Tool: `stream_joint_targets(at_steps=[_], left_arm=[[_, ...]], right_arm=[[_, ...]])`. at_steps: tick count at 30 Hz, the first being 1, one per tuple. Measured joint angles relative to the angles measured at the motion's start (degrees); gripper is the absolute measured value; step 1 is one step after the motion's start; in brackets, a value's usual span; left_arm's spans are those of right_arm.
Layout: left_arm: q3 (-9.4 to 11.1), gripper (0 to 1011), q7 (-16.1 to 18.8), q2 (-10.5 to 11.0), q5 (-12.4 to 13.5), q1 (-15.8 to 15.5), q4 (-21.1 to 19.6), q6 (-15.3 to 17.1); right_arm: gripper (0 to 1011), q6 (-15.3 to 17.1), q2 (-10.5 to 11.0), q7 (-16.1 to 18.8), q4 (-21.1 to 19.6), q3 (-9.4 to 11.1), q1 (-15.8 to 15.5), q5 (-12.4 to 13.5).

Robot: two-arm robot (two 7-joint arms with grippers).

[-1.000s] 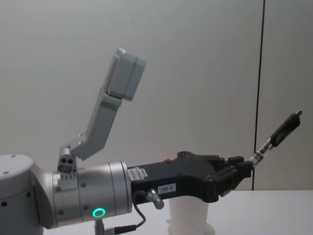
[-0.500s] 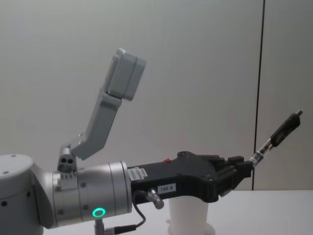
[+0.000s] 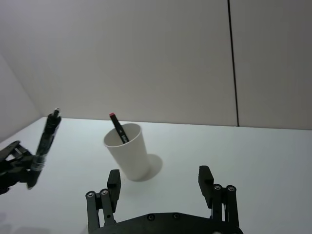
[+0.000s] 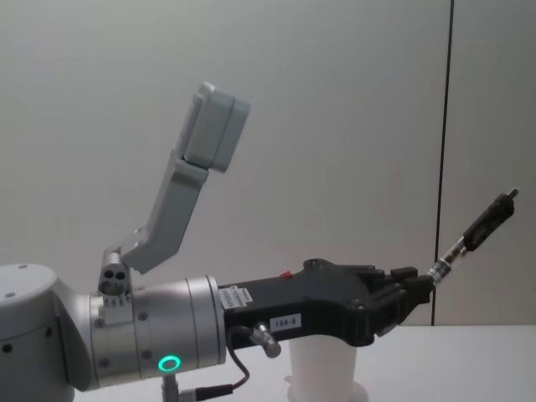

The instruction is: Place the pen into the pen holder.

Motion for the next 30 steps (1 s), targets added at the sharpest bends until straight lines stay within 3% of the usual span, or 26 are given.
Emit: stream_joint_targets(at_steps=[16,30], left_arm=[[0.0,124,0.0,0.0,0.0,0.0,0.0,0.0],[0.0,124,0.0,0.0,0.0,0.0,0.0,0.0]], right_arm=[[1001,5.1,0.8,4.4,-3.1,0.9,-3.6,8.7],[1001,7.8,0.0,3.1,-6.4,0.2,-5.4,14.2]])
